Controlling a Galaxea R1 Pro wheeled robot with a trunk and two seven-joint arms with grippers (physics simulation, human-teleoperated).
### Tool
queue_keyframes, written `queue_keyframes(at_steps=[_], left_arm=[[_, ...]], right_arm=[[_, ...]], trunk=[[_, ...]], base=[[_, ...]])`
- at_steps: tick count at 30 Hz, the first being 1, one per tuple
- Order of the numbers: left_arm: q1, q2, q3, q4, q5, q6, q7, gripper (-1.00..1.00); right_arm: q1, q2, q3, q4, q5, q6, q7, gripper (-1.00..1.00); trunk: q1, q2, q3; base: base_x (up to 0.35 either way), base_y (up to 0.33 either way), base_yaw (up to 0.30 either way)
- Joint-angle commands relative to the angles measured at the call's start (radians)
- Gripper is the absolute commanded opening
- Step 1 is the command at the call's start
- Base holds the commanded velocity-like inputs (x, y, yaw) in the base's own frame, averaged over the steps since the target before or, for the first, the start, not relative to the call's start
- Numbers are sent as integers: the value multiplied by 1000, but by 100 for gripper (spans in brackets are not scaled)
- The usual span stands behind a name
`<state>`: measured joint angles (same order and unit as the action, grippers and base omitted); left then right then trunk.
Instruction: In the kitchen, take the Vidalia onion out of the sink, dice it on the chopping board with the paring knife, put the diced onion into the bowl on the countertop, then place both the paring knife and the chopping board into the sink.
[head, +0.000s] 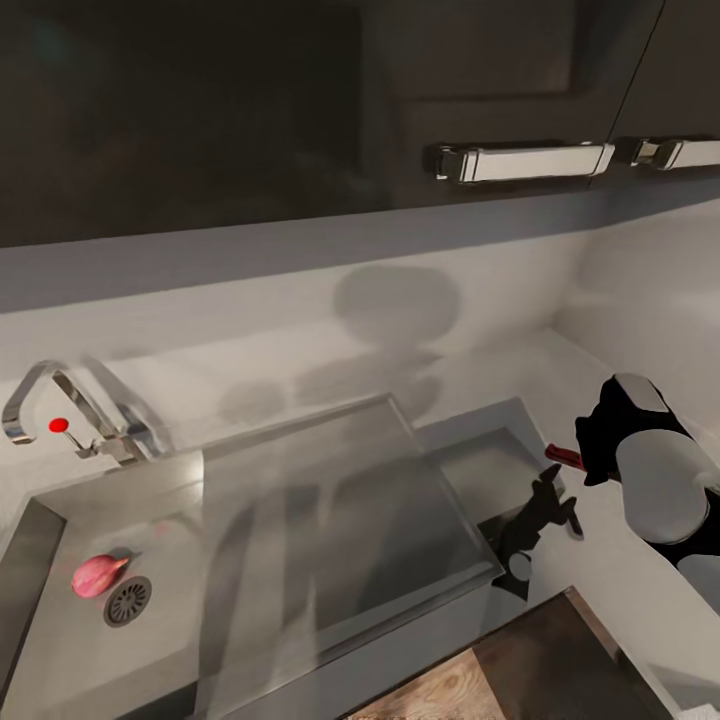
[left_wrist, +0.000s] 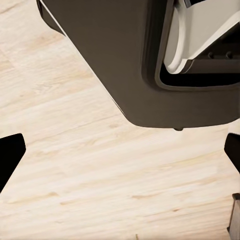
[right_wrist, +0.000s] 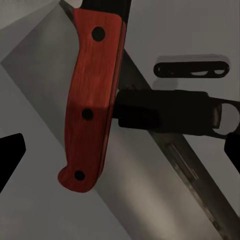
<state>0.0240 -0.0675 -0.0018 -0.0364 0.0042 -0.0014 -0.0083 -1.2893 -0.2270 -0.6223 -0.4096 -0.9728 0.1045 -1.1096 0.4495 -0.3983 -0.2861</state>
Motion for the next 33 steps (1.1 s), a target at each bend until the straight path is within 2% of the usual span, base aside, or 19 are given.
queue_keyframes(at_steps=[1,15,33], left_arm=[[1,0,0,-2,0,0,-1,100],[1,0,0,-2,0,0,-1,100],[1,0,0,-2,0,0,-1,100]], right_arm=[[-1,0,-4,-1,2,11,-4,100],[-1,0,-4,-25,2,12,-5,100],[-1,0,-3,-26,2,11,-6,100]], trunk=[[0,-2,-3],[0,-2,-24],[0,-2,-39]], base=[[0,0,0],[0,0,0],[0,0,13]])
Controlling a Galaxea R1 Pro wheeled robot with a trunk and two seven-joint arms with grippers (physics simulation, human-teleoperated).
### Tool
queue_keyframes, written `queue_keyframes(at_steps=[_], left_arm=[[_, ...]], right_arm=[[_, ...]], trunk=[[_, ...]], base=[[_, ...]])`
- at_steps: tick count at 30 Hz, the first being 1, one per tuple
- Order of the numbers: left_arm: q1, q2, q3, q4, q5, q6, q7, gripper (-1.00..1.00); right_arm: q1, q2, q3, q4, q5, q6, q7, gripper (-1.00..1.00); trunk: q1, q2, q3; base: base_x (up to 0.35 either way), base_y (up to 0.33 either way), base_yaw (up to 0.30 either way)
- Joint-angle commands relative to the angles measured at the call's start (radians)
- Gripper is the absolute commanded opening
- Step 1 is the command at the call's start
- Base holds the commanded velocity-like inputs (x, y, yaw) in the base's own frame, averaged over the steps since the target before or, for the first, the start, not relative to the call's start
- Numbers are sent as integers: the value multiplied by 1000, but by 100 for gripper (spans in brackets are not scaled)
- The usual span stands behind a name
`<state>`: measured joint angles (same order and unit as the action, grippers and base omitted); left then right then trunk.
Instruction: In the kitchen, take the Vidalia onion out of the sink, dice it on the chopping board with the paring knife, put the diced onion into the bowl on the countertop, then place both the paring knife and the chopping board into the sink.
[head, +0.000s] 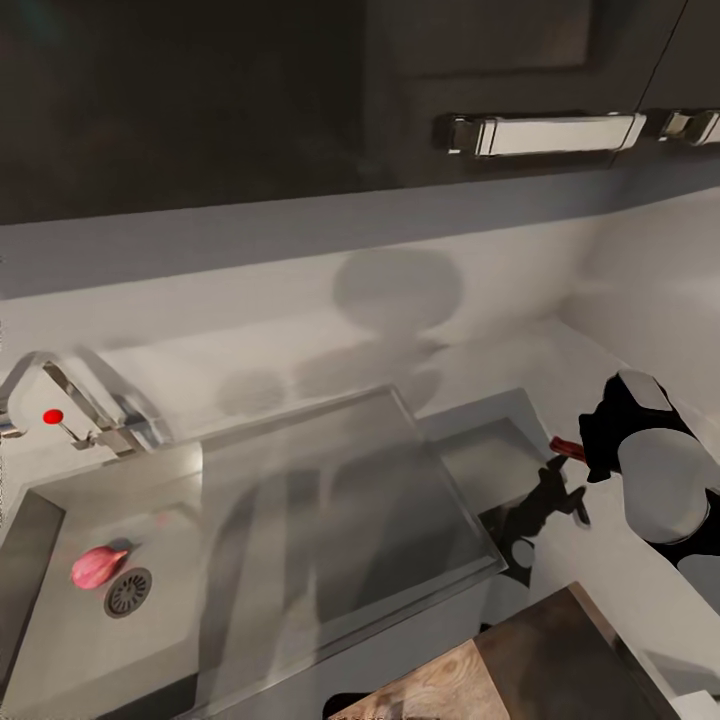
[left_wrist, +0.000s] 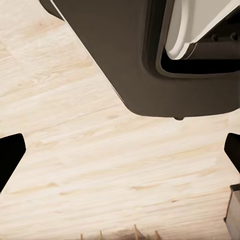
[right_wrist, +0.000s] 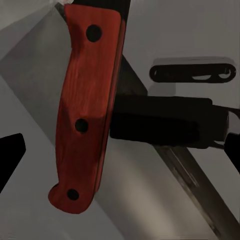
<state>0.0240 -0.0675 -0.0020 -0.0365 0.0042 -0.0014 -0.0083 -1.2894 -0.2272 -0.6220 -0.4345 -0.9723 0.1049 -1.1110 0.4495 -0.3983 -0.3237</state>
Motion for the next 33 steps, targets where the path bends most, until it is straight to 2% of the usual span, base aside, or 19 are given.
queue_keyframes(at_steps=[1,15,33], left_arm=[[1,0,0,-2,0,0,-1,100],[1,0,0,-2,0,0,-1,100],[1,0,0,-2,0,0,-1,100]], right_arm=[[-1,0,-3,-2,1,10,-4,100],[-1,0,-3,-2,1,10,-4,100],[-1,0,-4,-1,2,12,-21,100]], trunk=[[0,-2,-3],[0,-2,-15],[0,-2,-16]], base=[[0,0,66],[0,0,45],[0,0,5]])
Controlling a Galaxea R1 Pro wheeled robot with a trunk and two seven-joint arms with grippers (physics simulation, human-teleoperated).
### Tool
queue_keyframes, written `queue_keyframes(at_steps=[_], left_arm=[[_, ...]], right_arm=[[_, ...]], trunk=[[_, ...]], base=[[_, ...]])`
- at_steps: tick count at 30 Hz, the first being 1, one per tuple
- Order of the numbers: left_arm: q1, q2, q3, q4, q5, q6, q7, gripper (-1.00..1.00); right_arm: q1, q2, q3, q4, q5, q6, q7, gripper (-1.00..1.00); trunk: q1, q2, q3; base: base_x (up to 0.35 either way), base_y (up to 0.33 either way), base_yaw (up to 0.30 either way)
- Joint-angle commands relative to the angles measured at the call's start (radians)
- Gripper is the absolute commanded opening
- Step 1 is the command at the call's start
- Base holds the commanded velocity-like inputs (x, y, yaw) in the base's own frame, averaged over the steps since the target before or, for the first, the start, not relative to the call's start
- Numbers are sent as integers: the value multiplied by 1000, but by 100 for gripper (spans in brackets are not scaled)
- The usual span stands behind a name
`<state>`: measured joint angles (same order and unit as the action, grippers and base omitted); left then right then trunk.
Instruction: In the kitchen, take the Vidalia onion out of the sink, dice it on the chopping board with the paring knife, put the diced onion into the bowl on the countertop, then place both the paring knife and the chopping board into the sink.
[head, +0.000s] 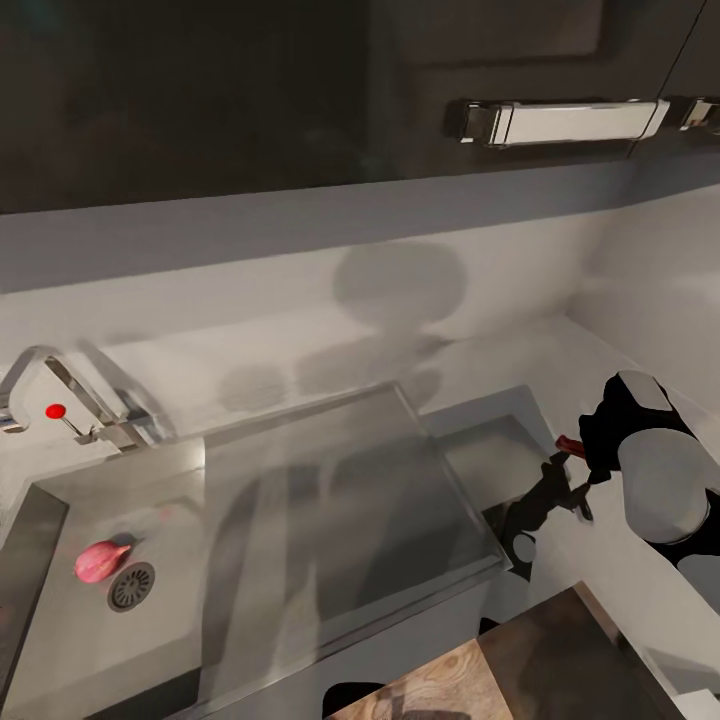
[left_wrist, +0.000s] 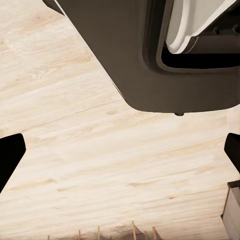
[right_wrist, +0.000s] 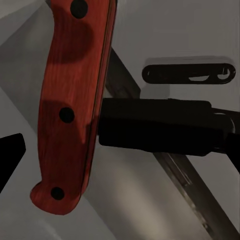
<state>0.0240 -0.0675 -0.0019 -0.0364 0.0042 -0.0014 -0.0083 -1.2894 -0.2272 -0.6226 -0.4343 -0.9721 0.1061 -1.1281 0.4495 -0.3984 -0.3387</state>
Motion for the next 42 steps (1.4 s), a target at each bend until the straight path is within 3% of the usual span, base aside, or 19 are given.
queue_keyframes(at_steps=[1,42], left_arm=[[1,0,0,-2,0,0,-1,100],[1,0,0,-2,0,0,-1,100]], right_arm=[[-1,0,-3,-1,1,11,-4,100],[-1,0,-4,-2,1,11,-6,100]], trunk=[[1,-2,-1],[1,-2,-14]], base=[[0,0,0],[0,0,12]])
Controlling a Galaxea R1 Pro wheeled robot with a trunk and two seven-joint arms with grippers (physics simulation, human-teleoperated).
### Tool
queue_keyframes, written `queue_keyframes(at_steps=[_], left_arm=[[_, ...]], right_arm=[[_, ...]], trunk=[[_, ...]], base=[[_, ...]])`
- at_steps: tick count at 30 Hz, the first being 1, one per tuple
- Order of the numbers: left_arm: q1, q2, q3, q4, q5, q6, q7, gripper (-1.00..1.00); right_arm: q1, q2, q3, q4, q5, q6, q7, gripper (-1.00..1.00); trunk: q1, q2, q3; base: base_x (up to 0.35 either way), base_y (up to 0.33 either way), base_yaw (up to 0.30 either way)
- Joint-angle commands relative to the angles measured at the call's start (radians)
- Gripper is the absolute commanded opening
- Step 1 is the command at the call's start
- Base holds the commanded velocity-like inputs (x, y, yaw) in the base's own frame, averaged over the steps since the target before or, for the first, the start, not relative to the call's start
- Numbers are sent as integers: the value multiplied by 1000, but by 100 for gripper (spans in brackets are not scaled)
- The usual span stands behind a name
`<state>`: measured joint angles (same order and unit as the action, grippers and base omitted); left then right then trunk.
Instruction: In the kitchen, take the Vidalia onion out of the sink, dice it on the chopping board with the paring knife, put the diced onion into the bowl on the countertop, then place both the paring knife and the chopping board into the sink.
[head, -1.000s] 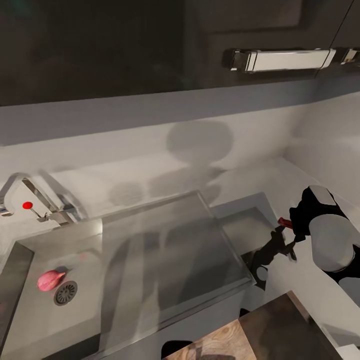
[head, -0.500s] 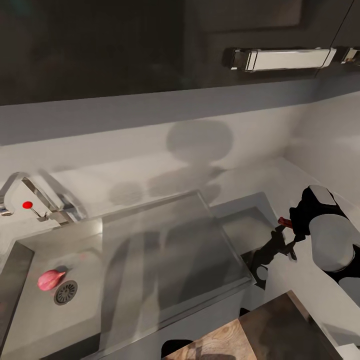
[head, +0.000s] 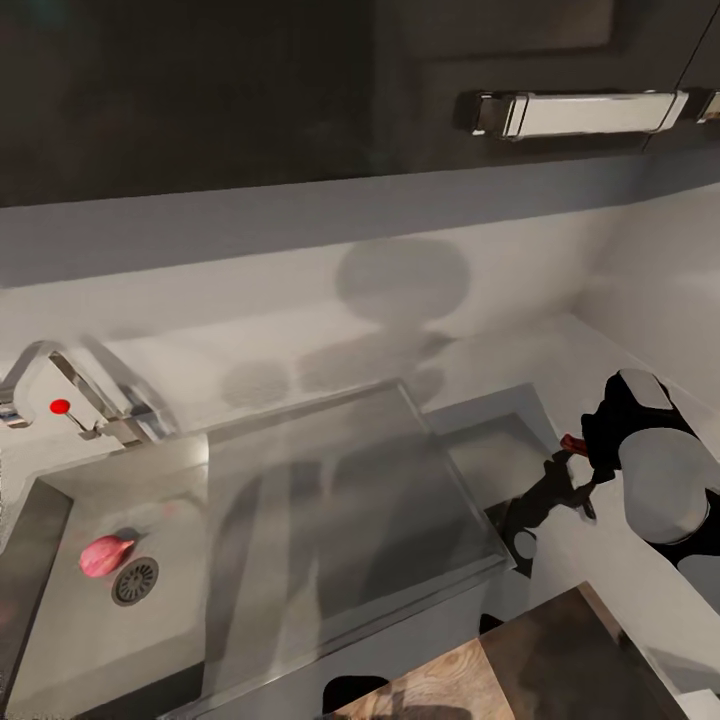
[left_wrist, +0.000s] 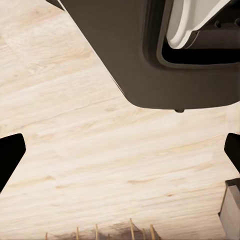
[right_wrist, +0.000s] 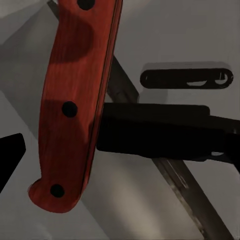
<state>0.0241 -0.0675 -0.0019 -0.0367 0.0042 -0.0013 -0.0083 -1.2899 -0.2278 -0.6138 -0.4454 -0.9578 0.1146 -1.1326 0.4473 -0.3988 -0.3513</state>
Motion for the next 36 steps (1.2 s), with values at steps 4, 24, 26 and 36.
queue_keyframes(at_steps=[4,24,26,36], left_arm=[[0,0,0,-2,0,0,-1,100],[0,0,0,-2,0,0,-1,100],[0,0,-1,-2,0,0,-1,100],[0,-3,-1,-2,0,0,-1,100]], right_arm=[[0,3,-13,9,-13,1,-2,100],[-89,39,-8,1,-13,-96,-175,100],[-101,39,-3,-1,-13,-98,-184,100],[-137,50,53,-12,-13,-102,-231,100]], trunk=[[3,-1,-2],[3,-1,-2],[3,-1,-2],[3,-1,-2]], base=[[0,0,12],[0,0,0],[0,0,0],[0,0,0]])
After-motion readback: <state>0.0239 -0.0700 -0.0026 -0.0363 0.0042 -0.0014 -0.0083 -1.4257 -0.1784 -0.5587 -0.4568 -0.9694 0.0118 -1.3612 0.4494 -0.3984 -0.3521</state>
